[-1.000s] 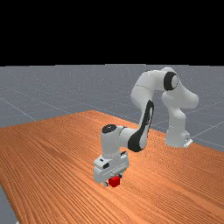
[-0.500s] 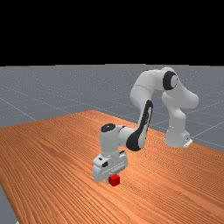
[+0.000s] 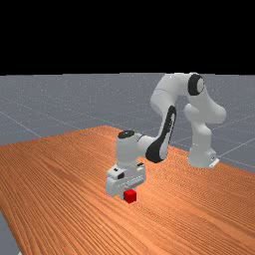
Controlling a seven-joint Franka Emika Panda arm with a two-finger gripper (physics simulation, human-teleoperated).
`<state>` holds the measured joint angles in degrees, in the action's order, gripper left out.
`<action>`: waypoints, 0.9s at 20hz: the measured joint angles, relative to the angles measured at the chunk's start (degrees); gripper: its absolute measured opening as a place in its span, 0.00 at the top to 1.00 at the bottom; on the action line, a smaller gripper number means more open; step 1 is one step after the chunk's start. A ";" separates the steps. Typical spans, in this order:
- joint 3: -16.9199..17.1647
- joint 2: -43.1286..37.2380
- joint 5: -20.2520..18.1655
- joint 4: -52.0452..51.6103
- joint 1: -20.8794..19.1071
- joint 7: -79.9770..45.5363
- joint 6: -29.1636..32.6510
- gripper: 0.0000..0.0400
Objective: Stack all the cube
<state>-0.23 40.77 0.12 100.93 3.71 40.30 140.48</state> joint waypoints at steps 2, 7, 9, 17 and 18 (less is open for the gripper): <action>-0.06 -2.69 -0.04 0.22 -0.05 0.04 -2.87 0.52; -0.25 -7.86 0.01 -0.55 -0.19 0.61 -9.43 0.52; 1.04 -8.45 2.39 -0.45 1.18 -1.64 -11.29 0.52; 1.35 -8.75 1.06 0.26 -3.45 5.59 -10.68 0.52; 1.56 -8.33 0.93 -0.61 -3.82 5.62 -11.97 0.52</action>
<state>1.33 32.44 1.05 100.32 -0.11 45.92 128.51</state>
